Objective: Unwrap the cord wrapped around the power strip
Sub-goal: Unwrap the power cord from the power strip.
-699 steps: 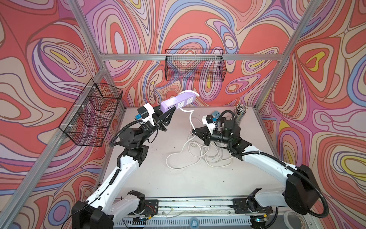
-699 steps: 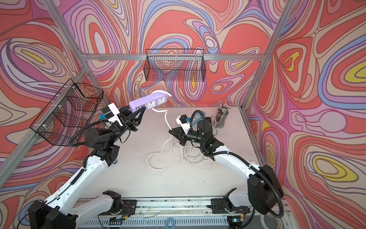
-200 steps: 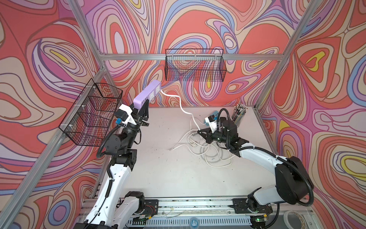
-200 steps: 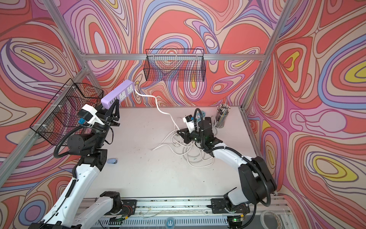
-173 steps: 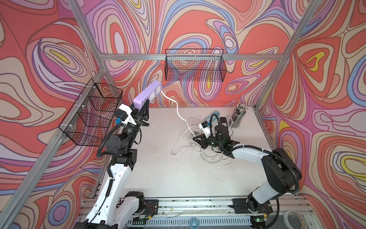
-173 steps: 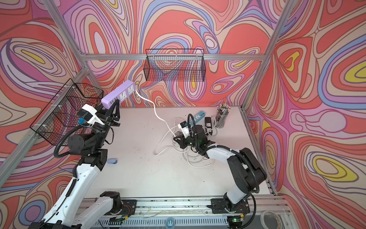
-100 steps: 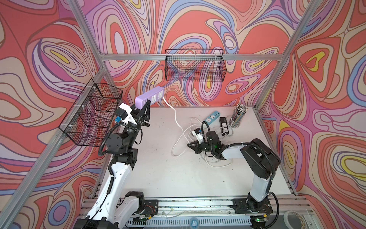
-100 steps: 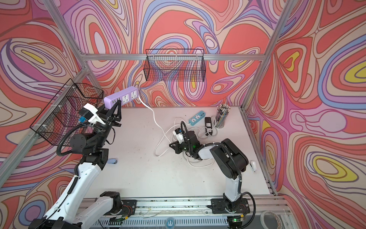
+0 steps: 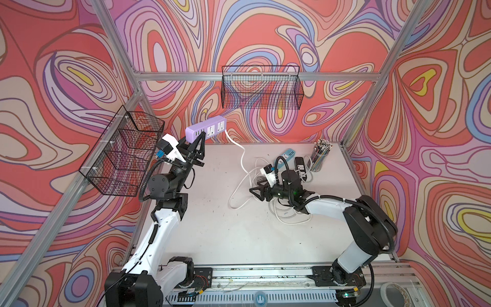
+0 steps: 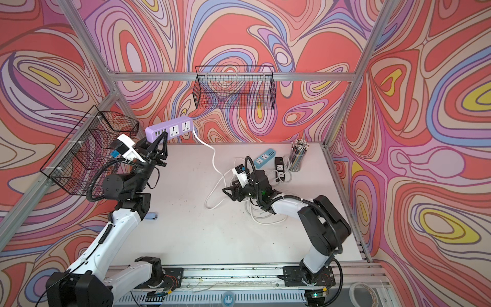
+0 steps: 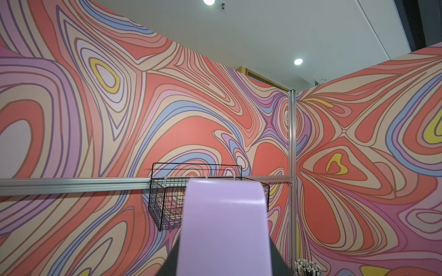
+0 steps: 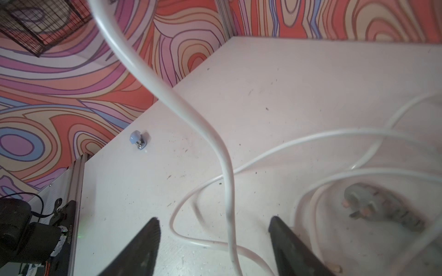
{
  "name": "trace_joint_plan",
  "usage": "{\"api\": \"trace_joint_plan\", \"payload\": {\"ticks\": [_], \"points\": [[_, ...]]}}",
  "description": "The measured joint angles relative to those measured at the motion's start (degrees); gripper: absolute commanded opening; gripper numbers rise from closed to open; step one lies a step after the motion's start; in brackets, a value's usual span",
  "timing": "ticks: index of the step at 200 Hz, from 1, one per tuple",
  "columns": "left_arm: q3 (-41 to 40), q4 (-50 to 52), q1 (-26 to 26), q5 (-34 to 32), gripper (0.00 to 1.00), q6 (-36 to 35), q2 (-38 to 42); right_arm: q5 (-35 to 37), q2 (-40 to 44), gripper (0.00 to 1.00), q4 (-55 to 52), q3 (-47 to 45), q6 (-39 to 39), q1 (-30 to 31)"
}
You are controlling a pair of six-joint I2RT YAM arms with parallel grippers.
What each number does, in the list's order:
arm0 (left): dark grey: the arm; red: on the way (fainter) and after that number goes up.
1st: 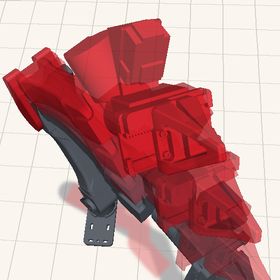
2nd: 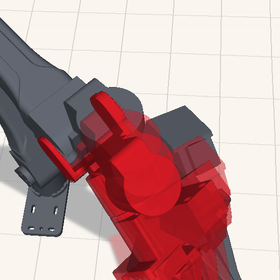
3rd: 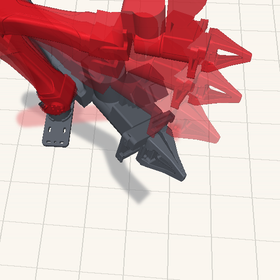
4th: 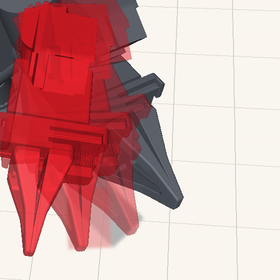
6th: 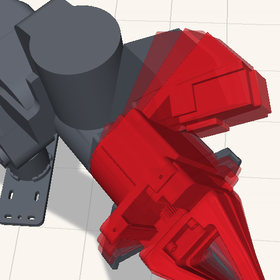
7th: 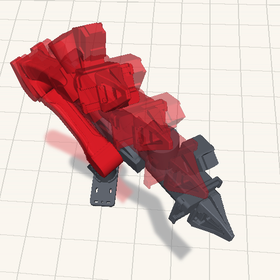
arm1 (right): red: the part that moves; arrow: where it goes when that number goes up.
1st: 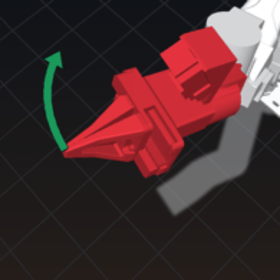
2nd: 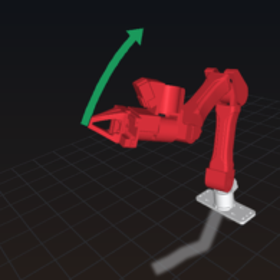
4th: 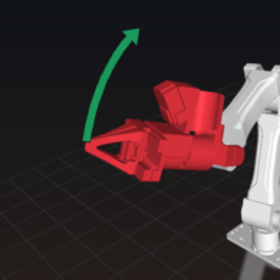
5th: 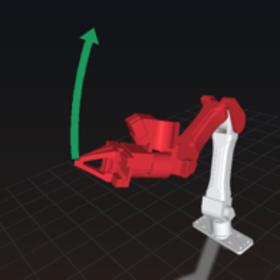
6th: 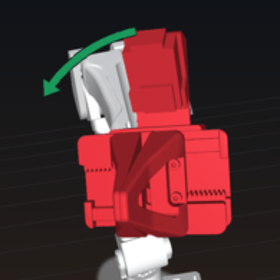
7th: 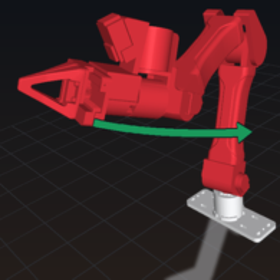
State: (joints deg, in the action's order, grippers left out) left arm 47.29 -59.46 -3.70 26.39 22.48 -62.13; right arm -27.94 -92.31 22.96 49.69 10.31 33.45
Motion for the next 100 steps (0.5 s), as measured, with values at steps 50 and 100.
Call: {"api": "trace_joint_plan", "payload": {"ticks": [50, 100], "points": [[1.38, 1.16, -0.83, 2.47, 0.00, 0.26, -3.37, 6.21, 12.39, 0.98, -12.41, 5.86, -10.45, 0.00], [5.57, 6.29, -6.32, 6.36, 0.00, -0.39, -6.60, 9.64, 16.02, 0.98, -21.11, 16.13, -22.84, 0.00]]}}
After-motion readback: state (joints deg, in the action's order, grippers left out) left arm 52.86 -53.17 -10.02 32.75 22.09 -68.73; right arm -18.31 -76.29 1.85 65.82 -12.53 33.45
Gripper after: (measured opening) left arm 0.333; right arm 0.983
